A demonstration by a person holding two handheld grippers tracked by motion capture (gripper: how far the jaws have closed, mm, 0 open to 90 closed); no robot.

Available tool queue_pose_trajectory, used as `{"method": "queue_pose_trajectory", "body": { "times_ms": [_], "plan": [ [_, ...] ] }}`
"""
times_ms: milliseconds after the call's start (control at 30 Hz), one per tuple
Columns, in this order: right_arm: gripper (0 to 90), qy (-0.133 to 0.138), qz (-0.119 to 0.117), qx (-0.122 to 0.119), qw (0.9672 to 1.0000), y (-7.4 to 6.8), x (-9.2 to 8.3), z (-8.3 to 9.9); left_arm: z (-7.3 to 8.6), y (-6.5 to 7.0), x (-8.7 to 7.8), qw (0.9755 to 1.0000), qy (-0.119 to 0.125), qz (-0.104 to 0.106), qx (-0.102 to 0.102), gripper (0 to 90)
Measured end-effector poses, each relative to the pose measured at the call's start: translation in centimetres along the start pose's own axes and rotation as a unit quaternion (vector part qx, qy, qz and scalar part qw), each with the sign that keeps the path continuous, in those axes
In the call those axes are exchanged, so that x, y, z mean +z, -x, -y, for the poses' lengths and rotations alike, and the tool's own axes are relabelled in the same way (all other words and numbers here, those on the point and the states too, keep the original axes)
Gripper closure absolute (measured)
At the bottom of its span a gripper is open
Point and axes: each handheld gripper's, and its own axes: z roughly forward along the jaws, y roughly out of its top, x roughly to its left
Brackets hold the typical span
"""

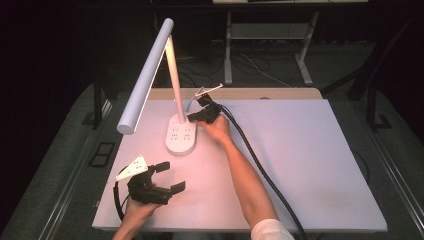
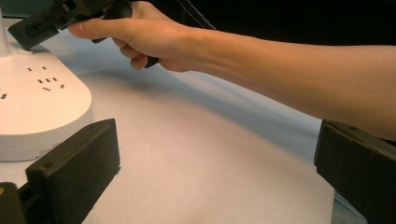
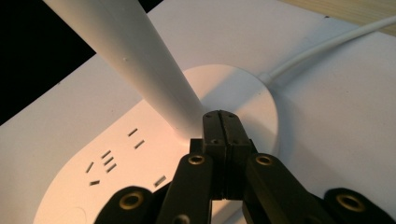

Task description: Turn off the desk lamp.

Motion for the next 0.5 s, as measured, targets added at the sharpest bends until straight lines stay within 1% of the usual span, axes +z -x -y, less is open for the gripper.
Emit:
{"method": "queue_pose_trajectory", "body": {
  "times_ms": [33, 100, 133, 167, 200, 233, 367, 500],
  "plan": [
    [90.0, 0.000, -0.001, 0.006, 1.0000, 0.05, 0.00, -0.01, 0.00, 0.01, 0.00, 1.0000, 0.000, 0.000, 0.000, 0.0],
    [90.0, -0.001, 0.001, 0.006, 1.0000, -0.01, 0.00, 0.03, 0.00, 0.02, -0.01, 1.0000, 0.000, 0.000, 0.001, 0.0],
    [90.0, -0.004, -0.005, 0.003, 1.0000, -0.09, 0.08, 0.07, 0.00, 0.03, 0.00, 1.0000, 0.000, 0.000, 0.001, 0.0],
    [90.0, -0.004, 0.000, -0.002, 1.0000, -0.32, 0.11, 0.13, 0.00, 0.04, 0.02, 1.0000, 0.000, -0.001, 0.001, 0.0],
    [90.0, -0.004, 0.000, -0.002, 1.0000, -0.32, 0.11, 0.13, 0.00, 0.07, 0.07, 1.0000, 0.000, 0.000, 0.002, 0.0],
    [90.0, -0.007, 0.009, -0.017, 0.9998, -0.57, 0.18, 0.07, -0.01, 0.11, 0.10, 1.0000, 0.000, 0.000, 0.002, 0.0],
    [90.0, -0.004, 0.011, -0.011, 0.9999, -0.51, 0.12, 0.08, 0.02, 0.19, 0.18, 1.0000, -0.003, 0.001, 0.005, 0.0],
    [90.0, -0.009, 0.016, -0.020, 0.9996, -0.59, 0.00, -0.05, 0.01, 0.08, 0.15, 1.0000, -0.002, 0.001, 0.002, 0.0]
  ]
}}
